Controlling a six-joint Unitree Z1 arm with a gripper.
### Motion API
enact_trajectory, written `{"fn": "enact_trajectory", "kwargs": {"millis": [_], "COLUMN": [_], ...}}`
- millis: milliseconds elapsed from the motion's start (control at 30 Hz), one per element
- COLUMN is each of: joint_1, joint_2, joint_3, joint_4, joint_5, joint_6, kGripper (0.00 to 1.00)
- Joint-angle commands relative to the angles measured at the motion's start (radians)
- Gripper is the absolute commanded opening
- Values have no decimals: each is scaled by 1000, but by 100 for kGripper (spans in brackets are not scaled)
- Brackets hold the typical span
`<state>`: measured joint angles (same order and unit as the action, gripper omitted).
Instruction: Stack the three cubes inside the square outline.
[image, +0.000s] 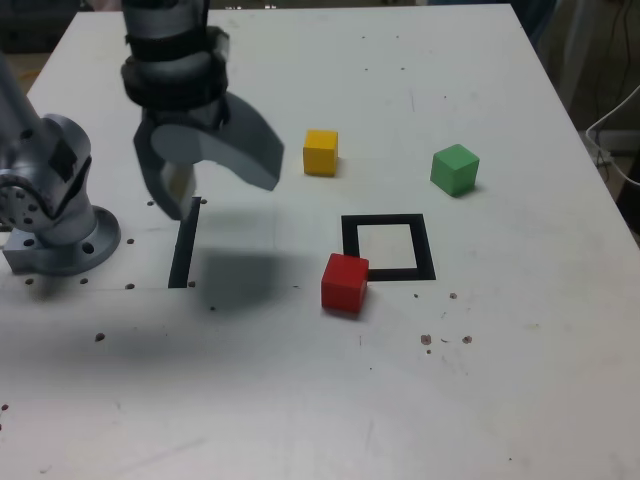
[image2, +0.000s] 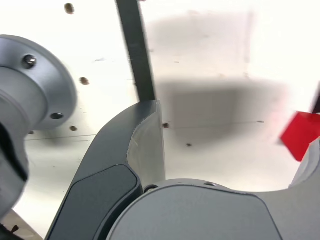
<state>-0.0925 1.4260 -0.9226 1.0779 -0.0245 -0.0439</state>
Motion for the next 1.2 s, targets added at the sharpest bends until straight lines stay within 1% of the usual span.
{"fn": "enact_trajectory", "kwargs": {"millis": [0,133,300,433,567,733,1167], "joint_1": [-1,-4,-41,-71,-88,-119,-182], "joint_2": [20,44,80,120,159,206,366], "joint_3": [-26,-70,-151,-200,-233,-280,-352], "joint_4": [5,14,44,56,57,60,42], "joint_5": [3,11,26,25,23,30,34], "joint_6": [8,17,18,17,16,13,5], "kGripper": [98,98,98,97,97,96,95]}}
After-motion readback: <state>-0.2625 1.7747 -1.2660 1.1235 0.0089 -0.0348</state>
